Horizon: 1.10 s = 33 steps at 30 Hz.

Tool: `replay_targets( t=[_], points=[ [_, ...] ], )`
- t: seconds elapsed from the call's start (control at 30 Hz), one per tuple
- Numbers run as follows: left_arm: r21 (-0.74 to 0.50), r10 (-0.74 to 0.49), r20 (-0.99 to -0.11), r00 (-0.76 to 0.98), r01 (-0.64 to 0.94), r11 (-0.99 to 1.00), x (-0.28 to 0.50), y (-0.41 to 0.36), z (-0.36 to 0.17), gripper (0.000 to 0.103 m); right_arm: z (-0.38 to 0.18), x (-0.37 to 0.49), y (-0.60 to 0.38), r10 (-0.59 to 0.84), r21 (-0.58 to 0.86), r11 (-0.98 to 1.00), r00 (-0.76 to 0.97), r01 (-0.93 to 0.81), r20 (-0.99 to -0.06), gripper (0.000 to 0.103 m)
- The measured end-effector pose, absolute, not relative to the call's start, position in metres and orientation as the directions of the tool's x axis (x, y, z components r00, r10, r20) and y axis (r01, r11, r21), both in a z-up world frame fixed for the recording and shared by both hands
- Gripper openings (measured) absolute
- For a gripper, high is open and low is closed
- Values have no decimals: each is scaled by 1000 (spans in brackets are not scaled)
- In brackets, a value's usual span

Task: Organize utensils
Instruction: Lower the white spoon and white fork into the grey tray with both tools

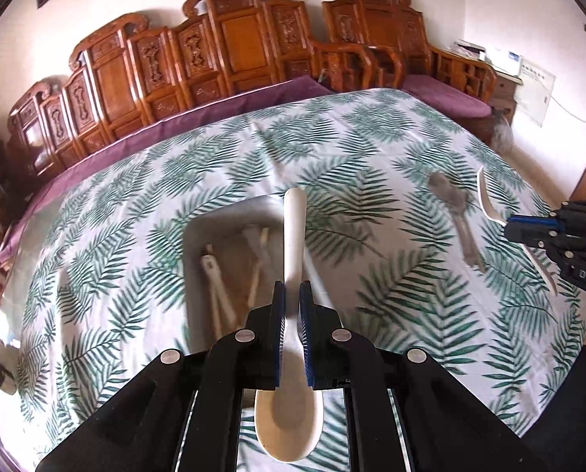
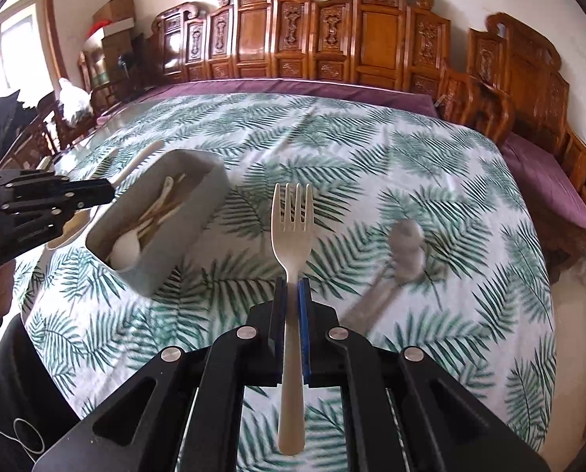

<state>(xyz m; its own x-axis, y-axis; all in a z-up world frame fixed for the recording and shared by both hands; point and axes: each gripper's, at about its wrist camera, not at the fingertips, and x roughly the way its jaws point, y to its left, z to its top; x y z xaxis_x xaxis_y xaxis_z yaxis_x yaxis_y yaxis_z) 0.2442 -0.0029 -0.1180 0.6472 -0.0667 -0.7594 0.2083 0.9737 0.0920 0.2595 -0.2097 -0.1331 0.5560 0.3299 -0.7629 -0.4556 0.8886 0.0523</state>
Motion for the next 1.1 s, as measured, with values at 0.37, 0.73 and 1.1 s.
replay_targets(
  t=[0.37,0.73,1.1],
  points=[
    [40,-87,-761,643,180,983,268,42,-129,7,-123,262,-140,389,68,848,530,-525,-753,7],
    [-4,-132,-751,647,195,981,282,48,-145,8,-127,257,-101,401,68,830,507,-554,-763,7],
    [-32,-139,-688,713,162,986,252,71,-114,34,-140,270,-81,391,74,835,494,-545,-777,7]
  ],
)
